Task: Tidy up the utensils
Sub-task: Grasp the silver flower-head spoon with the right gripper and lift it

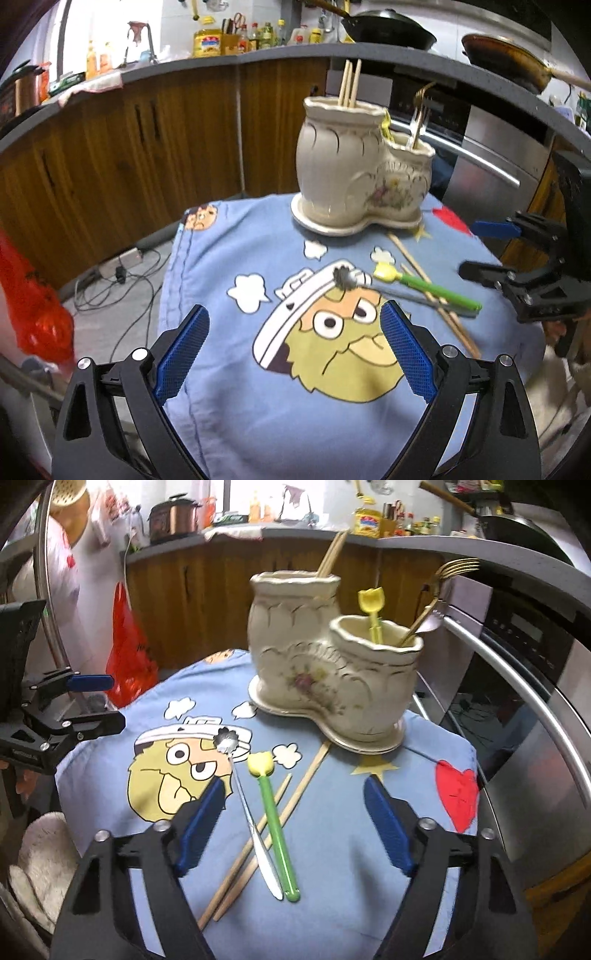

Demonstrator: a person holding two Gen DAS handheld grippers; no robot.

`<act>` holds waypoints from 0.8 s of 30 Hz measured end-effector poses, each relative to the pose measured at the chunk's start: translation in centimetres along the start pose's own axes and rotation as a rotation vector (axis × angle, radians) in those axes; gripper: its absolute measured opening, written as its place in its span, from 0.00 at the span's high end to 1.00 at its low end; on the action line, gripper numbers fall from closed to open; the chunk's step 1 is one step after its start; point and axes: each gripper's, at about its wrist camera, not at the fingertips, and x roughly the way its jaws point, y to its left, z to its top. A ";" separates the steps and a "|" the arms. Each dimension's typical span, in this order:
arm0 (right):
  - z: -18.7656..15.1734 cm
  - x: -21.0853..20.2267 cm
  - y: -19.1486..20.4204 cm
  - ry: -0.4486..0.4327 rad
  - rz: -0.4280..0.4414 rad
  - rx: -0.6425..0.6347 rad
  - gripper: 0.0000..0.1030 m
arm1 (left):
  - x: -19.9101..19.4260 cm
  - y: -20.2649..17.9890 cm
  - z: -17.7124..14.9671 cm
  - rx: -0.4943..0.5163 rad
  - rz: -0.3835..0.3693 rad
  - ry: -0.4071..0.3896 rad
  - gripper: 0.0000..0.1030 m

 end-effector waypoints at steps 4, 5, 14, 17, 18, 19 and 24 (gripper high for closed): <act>0.2 1.8 0.5 0.069 0.026 -0.026 0.65 | 0.5 -0.1 -0.2 0.019 0.010 0.013 0.10; 0.2 2.3 0.6 0.092 0.037 -0.034 0.68 | 0.5 -0.1 -0.2 0.013 0.001 0.014 0.10; 1.4 5.1 1.2 0.212 0.089 -0.082 0.87 | 1.1 0.1 -0.4 -0.012 -0.031 0.036 0.10; 1.8 5.9 1.5 0.235 0.097 -0.098 0.87 | 1.2 -0.1 -0.6 -0.009 -0.038 0.044 0.10; 2.0 6.1 1.6 0.243 0.097 -0.104 0.87 | 1.3 -0.2 -0.7 -0.007 -0.040 0.047 0.10; 2.0 6.2 1.7 0.246 0.097 -0.109 0.87 | 1.3 -0.4 -0.7 -0.004 -0.041 0.049 0.10; 2.7 5.8 2.0 0.228 0.136 -0.108 0.87 | 1.3 -0.7 -0.8 0.012 -0.040 0.049 0.10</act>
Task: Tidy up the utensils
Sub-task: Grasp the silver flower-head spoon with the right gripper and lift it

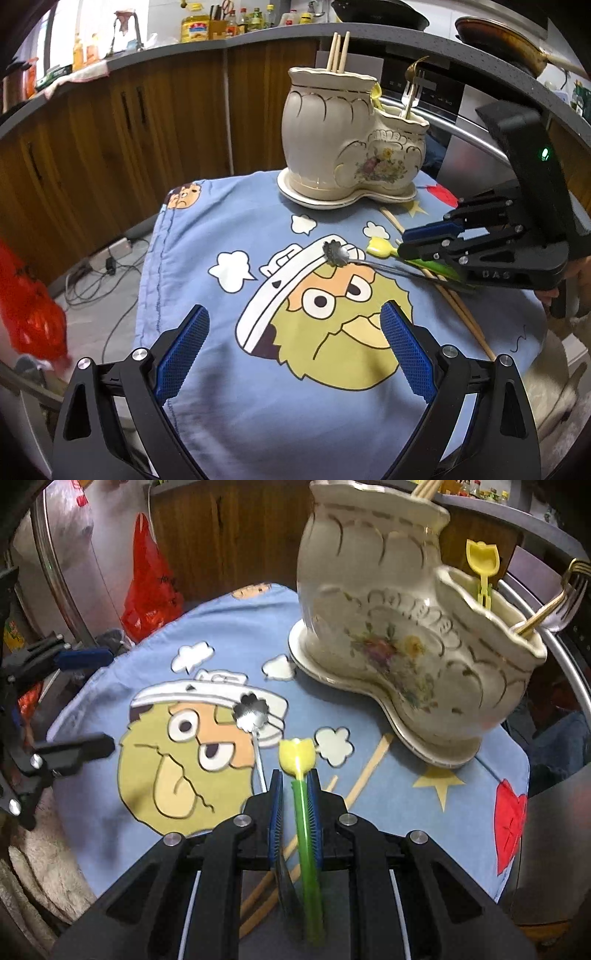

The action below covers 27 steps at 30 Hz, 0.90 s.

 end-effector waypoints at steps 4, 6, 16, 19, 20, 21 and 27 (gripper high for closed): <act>0.4 0.4 1.1 0.023 0.032 -0.032 0.87 | 0.1 0.1 0.0 -0.017 -0.006 0.007 0.10; 0.5 1.1 1.4 0.045 0.030 -0.047 0.87 | 0.1 0.2 0.0 -0.021 -0.013 0.006 0.10; 0.9 2.4 2.0 0.037 0.008 -0.066 0.97 | 0.2 0.3 0.1 -0.027 -0.015 0.021 0.10; 0.2 -0.1 1.0 -0.038 0.022 -0.013 0.97 | 0.5 -0.3 0.3 -0.020 -0.016 0.034 0.10; -0.1 -0.8 0.6 -0.059 0.022 0.002 0.97 | 0.6 -0.6 0.4 -0.016 -0.022 0.039 0.10; -0.5 -1.8 0.1 -0.085 0.010 0.021 0.97 | 0.8 -1.0 0.4 -0.012 -0.028 0.043 0.10; -3.2 -5.5 -2.3 -0.160 -0.015 0.102 0.97 | 2.5 -4.6 0.5 -0.006 -0.068 0.115 0.10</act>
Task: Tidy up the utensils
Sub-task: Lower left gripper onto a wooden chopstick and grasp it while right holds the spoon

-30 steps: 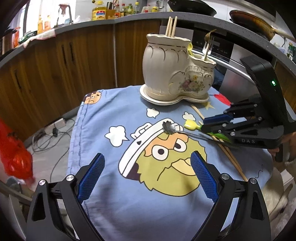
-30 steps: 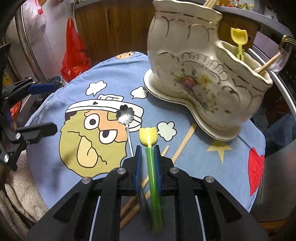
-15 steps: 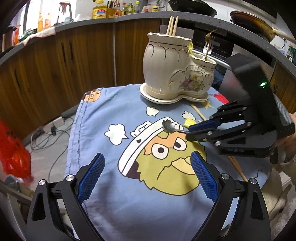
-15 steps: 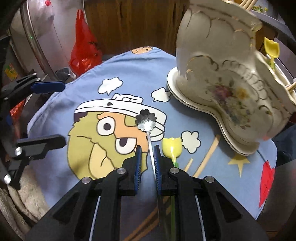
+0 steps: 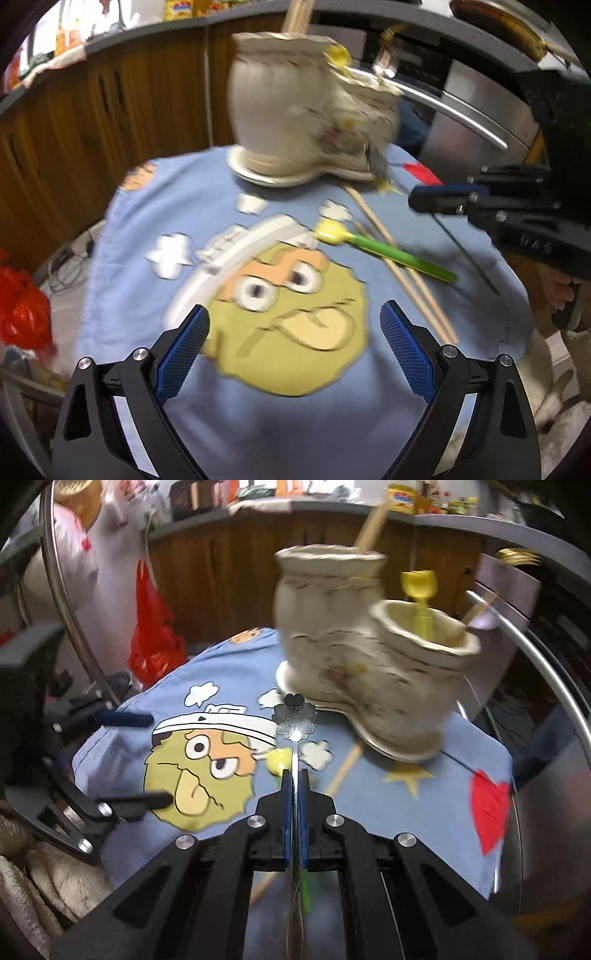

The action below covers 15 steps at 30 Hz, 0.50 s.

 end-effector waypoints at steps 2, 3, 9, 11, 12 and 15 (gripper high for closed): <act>-0.5 -0.6 -0.8 -0.016 -0.002 0.024 0.97 | 0.7 -1.5 0.0 0.006 -0.008 0.023 0.12; -0.9 -1.1 -1.2 -0.027 -0.006 0.039 0.97 | 1.1 -2.4 0.1 0.005 -0.015 0.036 0.17; -2.1 -2.2 -2.4 -0.057 -0.010 0.073 0.97 | 2.9 -5.9 1.0 -0.013 -0.038 0.097 0.47; -2.5 -2.5 -2.7 -0.066 -0.009 0.078 0.97 | 2.9 -6.6 1.6 -0.031 -0.054 0.095 0.51; -2.7 -2.6 -2.7 -0.072 -0.006 0.081 0.97 | 3.0 -6.9 1.9 -0.022 -0.039 0.094 0.57; -3.0 -3.2 -2.8 -0.087 -0.003 0.077 0.97 | 4.1 -8.0 2.2 0.020 0.025 0.121 0.72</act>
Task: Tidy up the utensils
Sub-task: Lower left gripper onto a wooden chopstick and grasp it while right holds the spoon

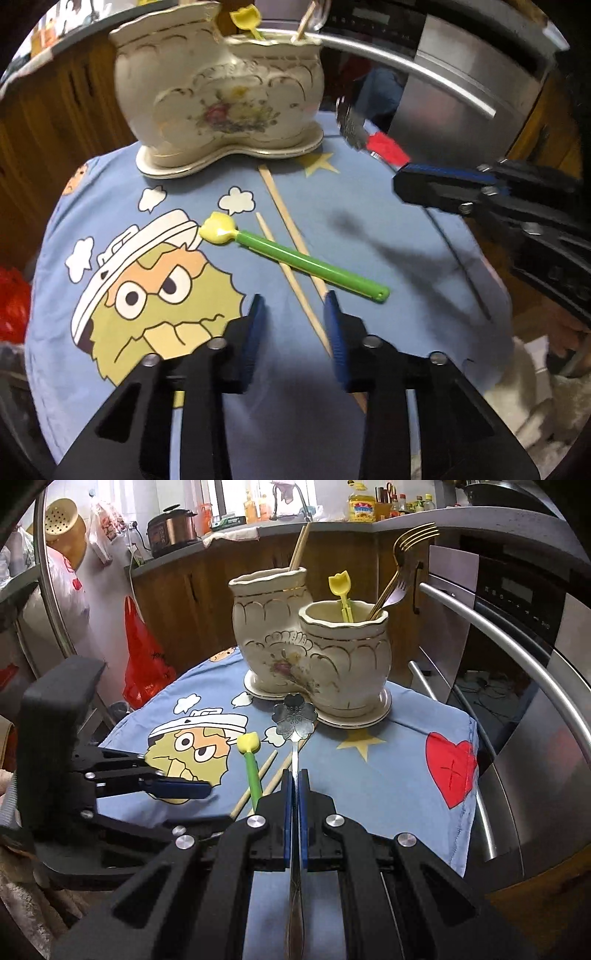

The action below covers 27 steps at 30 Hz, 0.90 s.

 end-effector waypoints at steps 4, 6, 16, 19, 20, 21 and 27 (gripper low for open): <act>-0.2 -0.8 0.2 -0.023 0.010 -0.003 0.97 | 0.4 -0.4 0.1 0.032 0.013 -0.001 0.91; -0.4 -1.1 0.2 -0.030 0.015 -0.001 0.97 | 0.3 -0.5 0.1 0.057 0.011 0.014 0.94; -0.8 -1.6 0.4 -0.048 0.036 0.005 0.97 | -0.6 2.6 0.0 0.048 0.055 0.093 0.99; -0.8 -1.4 0.7 -0.045 0.038 0.002 0.97 | -0.9 3.9 0.5 -0.042 -0.010 0.087 0.89; -0.7 -1.4 0.8 -0.045 0.037 0.000 0.97 | -1.0 3.7 0.5 -0.051 -0.029 0.080 0.85; -0.7 -1.4 0.8 -0.046 0.036 -0.001 0.97 | -1.0 3.3 0.2 -0.048 -0.039 0.083 0.81; -0.8 -1.6 0.7 -0.048 0.031 0.001 0.97 | -0.2 0.9 -0.1 0.047 0.035 0.083 0.86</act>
